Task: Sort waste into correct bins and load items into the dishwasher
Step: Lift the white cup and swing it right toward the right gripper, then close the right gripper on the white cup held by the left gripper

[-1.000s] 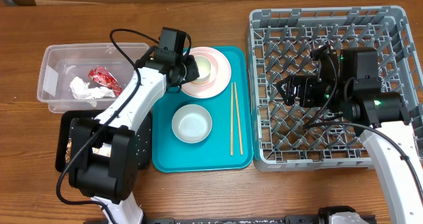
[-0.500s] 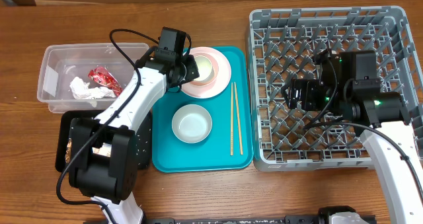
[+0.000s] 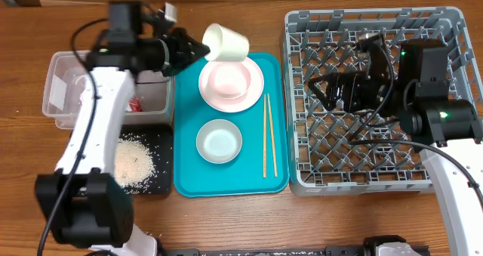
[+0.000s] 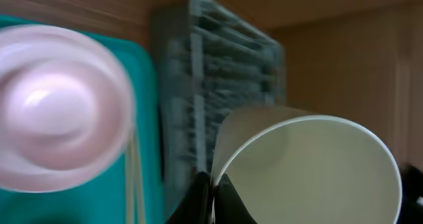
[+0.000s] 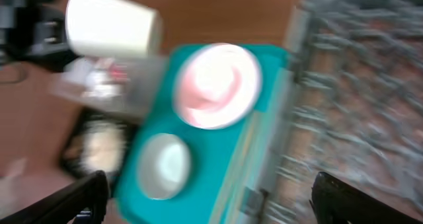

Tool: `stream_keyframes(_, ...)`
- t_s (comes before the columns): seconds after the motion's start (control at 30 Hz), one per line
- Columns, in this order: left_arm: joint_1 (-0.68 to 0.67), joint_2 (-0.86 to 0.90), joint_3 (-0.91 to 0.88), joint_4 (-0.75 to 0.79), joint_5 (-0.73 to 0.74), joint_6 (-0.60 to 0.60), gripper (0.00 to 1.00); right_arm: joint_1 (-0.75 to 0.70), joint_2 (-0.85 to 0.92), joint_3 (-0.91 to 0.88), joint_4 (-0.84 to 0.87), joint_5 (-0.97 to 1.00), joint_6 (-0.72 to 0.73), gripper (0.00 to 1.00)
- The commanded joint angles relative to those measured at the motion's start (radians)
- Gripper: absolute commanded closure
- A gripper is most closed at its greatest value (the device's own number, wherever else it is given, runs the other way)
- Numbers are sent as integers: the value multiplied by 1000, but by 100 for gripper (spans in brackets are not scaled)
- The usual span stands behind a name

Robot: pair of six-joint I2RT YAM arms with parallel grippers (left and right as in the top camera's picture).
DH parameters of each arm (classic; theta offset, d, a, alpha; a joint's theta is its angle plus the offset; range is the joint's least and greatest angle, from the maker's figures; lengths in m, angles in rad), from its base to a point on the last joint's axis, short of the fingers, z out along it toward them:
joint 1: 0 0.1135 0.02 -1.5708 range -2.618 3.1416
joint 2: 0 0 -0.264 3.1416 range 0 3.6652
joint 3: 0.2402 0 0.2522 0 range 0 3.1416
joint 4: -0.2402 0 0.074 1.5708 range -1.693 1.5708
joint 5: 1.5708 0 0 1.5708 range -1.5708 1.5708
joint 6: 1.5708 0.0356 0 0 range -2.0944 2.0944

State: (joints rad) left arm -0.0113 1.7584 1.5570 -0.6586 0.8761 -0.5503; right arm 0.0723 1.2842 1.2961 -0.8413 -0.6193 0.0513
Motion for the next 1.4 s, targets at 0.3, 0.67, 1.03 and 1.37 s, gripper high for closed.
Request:
stream_keyframes(0.3,-70,-20,17,8,704,84,96,0,109,24,227,-653,-25,0)
stream_keyframes(0.67,-131,-20,17,72,640,79,96,6,147,24,353,-898,-24,0)
stream_keyframes(1.03,-165,-20,17,72,638,80,96,42,147,23,360,-813,-22,0)
stream_keyframes(1.37,-181,-20,17,70,617,83,96,131,147,24,386,-599,24,3)
